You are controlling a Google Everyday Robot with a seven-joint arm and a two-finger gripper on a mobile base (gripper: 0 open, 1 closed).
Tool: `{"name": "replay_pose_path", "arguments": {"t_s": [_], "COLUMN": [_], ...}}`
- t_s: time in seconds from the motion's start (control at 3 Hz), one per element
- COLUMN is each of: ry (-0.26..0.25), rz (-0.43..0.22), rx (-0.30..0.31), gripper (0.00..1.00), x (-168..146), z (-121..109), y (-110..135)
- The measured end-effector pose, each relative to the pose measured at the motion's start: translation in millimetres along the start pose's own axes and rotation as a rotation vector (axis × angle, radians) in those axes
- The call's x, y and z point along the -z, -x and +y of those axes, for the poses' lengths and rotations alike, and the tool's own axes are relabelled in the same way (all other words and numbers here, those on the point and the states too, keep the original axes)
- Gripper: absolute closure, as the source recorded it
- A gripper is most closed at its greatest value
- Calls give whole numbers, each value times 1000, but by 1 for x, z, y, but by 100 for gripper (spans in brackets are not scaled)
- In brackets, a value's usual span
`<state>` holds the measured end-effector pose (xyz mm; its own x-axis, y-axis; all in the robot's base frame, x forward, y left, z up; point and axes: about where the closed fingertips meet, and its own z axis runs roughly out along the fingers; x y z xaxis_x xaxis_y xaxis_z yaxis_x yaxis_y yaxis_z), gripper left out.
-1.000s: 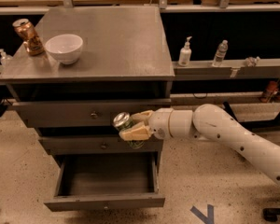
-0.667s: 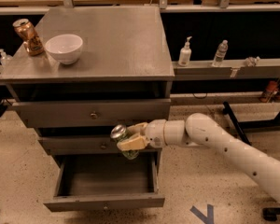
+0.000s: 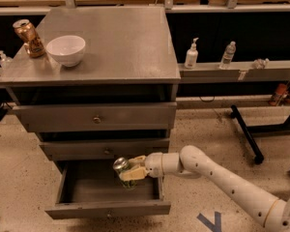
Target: Place green can into bottom drawer
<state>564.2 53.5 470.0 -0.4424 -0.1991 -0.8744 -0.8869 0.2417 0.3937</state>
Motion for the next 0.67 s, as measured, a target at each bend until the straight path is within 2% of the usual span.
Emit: {"name": "replay_pose_path", "arguments": {"t_s": [0.33, 0.67], "ry": [32, 37], "rz": [6, 21], "rx": [-68, -138], "gripper": [100, 100], "x": [-30, -52], "z": [-15, -28], "y": [-52, -85]}}
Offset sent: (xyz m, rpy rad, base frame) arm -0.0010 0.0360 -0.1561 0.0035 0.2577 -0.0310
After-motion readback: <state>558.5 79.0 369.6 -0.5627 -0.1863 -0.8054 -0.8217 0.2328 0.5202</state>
